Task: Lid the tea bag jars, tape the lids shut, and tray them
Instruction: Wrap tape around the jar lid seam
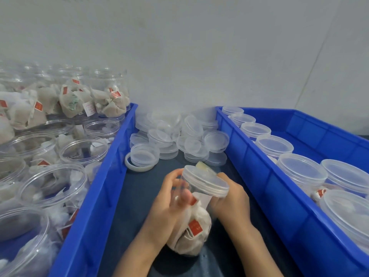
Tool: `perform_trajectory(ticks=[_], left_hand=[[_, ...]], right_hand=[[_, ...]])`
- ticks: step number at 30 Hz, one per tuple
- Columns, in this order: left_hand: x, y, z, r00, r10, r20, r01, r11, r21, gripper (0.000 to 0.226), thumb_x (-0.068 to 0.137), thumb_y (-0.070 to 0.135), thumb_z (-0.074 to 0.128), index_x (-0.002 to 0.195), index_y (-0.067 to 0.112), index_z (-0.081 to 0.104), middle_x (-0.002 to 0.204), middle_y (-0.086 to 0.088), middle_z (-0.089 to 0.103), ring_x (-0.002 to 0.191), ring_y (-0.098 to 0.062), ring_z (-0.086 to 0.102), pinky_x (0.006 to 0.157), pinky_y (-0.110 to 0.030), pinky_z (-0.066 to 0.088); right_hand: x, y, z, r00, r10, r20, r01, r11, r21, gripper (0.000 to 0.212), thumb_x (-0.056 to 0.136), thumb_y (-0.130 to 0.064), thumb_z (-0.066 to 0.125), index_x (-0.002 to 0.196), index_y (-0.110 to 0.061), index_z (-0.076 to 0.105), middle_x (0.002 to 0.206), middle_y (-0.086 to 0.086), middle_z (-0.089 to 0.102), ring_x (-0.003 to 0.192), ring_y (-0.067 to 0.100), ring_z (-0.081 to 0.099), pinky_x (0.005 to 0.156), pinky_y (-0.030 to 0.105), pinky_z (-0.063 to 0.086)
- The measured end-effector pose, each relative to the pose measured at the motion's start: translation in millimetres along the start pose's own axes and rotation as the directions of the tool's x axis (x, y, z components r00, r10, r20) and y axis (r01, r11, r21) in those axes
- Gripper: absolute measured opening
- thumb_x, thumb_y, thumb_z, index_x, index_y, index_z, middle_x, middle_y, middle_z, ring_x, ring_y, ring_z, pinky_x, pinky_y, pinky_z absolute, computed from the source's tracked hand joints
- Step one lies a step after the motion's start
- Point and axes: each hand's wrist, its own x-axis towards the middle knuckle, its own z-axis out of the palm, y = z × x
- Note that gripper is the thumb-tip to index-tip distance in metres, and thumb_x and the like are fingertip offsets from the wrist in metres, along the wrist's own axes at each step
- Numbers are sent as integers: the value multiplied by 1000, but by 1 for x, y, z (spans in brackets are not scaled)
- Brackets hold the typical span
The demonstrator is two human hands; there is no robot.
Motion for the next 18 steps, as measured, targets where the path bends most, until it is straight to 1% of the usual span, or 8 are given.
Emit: perform_trajectory(ticks=[3, 6, 8, 10, 11, 14, 16, 18], left_hand=[[4, 1, 0, 985, 33, -171, -26, 999, 44, 86, 46, 90, 54, 108, 31, 59, 100, -1, 68, 83, -3, 66, 69, -11, 47], [4, 0, -3, 912, 160, -378, -64, 965, 254, 67, 56, 77, 59, 107, 34, 57, 101, 7, 66, 90, -3, 62, 80, -20, 49], [1, -1, -4, 746, 483, -458, -150, 793, 591, 48, 71, 55, 63, 108, 23, 59, 98, 10, 63, 83, -9, 60, 79, -24, 48], [-4, -7, 5, 584, 760, -286, -196, 474, 859, 28, 85, 29, 62, 101, 7, 68, 91, 1, 67, 75, -18, 61, 72, -26, 48], [-8, -10, 13, 545, 808, -223, -187, 376, 908, 24, 88, 22, 59, 99, 3, 70, 91, -5, 69, 75, -22, 63, 72, -28, 49], [-11, -12, 29, 624, 743, -244, -100, 385, 917, 50, 86, 39, 56, 111, -3, 65, 107, -17, 65, 92, -29, 61, 78, -34, 51], [-11, -10, 34, 739, 624, -252, -20, 394, 919, 87, 66, 58, 70, 121, -8, 57, 117, -22, 59, 100, -37, 60, 79, -40, 54], [-7, -7, 35, 846, 450, -285, 85, 413, 907, 116, 39, 60, 82, 127, -8, 50, 123, -23, 56, 105, -39, 61, 76, -46, 54]], right_hand=[[-3, -6, 2, 999, -30, -14, 29, 998, -57, 20, 74, -42, 57, 64, -43, 40, 60, -9, 50, 66, 21, 52, 49, 23, 28], [-5, -10, 3, 998, -32, -45, 27, 994, -104, 23, 73, -44, 55, 62, -39, 35, 66, -10, 54, 68, 21, 51, 50, 26, 27], [-5, -10, 4, 998, -33, -58, 24, 990, -140, 28, 73, -41, 53, 62, -34, 28, 73, -6, 57, 67, 19, 46, 52, 27, 25], [-6, -11, 5, 997, -40, -73, 28, 987, -157, 27, 74, -40, 53, 65, -30, 29, 70, -6, 53, 67, 20, 46, 51, 26, 24], [-7, -11, 5, 996, -42, -79, 29, 986, -162, 26, 76, -39, 54, 67, -28, 32, 71, -6, 53, 69, 22, 50, 52, 28, 25], [-8, -10, 4, 994, -45, -95, 26, 981, -190, 13, 79, -35, 54, 77, -24, 46, 87, -5, 63, 83, 23, 58, 58, 29, 26], [-9, -10, 3, 996, -39, -85, 21, 978, -208, 19, 79, -38, 51, 79, -20, 47, 83, -6, 61, 81, 20, 57, 57, 29, 27], [-9, -12, 3, 999, -28, -17, 24, 980, -197, 22, 78, -42, 53, 82, -21, 47, 78, -9, 56, 77, 16, 54, 58, 30, 36]])
